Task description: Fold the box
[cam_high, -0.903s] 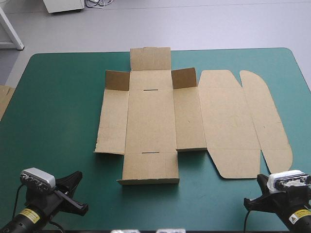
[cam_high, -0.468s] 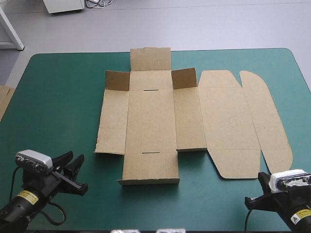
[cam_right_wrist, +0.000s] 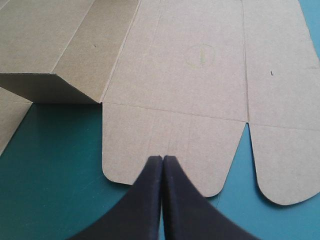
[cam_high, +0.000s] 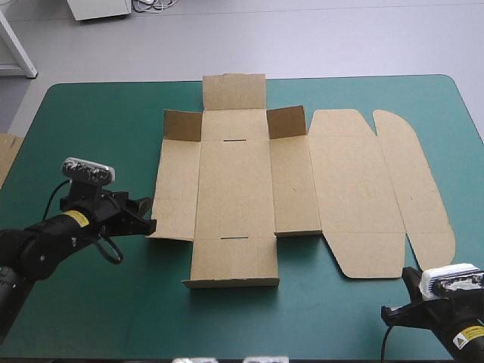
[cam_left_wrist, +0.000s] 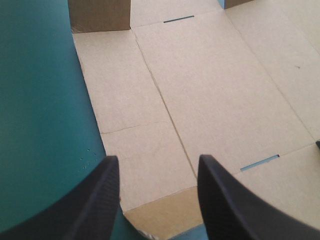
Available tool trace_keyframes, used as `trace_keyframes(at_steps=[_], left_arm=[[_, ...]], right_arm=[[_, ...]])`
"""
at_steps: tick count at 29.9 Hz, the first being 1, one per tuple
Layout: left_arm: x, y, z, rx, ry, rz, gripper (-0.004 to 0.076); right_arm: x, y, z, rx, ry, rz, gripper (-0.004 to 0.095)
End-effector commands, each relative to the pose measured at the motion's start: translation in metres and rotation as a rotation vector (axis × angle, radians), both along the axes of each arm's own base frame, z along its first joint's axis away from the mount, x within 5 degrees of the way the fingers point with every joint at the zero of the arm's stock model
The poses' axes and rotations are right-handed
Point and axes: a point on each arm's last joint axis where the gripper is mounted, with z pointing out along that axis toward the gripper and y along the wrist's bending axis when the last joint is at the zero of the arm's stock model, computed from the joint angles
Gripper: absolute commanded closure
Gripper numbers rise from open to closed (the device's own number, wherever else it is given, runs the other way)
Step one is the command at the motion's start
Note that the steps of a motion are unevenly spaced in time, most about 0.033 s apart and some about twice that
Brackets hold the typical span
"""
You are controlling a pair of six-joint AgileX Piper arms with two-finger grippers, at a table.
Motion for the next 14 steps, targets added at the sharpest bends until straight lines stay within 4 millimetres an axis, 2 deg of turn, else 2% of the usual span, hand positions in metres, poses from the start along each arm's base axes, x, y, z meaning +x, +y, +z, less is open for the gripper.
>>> trace_keyframes(at_steps=[1, 4, 9, 14], left_arm=[[0.023, -0.004, 0.018, -0.045, -0.032, 0.030, 0.0367], [0.039, 0.005, 0.016, -0.077, 0.011, 0.098, 0.0367], [0.061, 0.048, -0.001, -0.147, 0.126, 0.266, 0.0367], [0.076, 0.074, -0.016, -0.364, 0.217, 0.238, 0.0367]], right_arm=[[0.004, 0.000, 0.015, 0.012, -0.078, -0.015, 0.0910], [0.004, 0.000, 0.015, 0.012, -0.076, -0.014, 0.0910], [0.003, 0.000, 0.012, 0.002, -0.048, -0.011, 0.0910], [0.002, 0.000, 0.009, 0.003, -0.018, -0.004, 0.0910]])
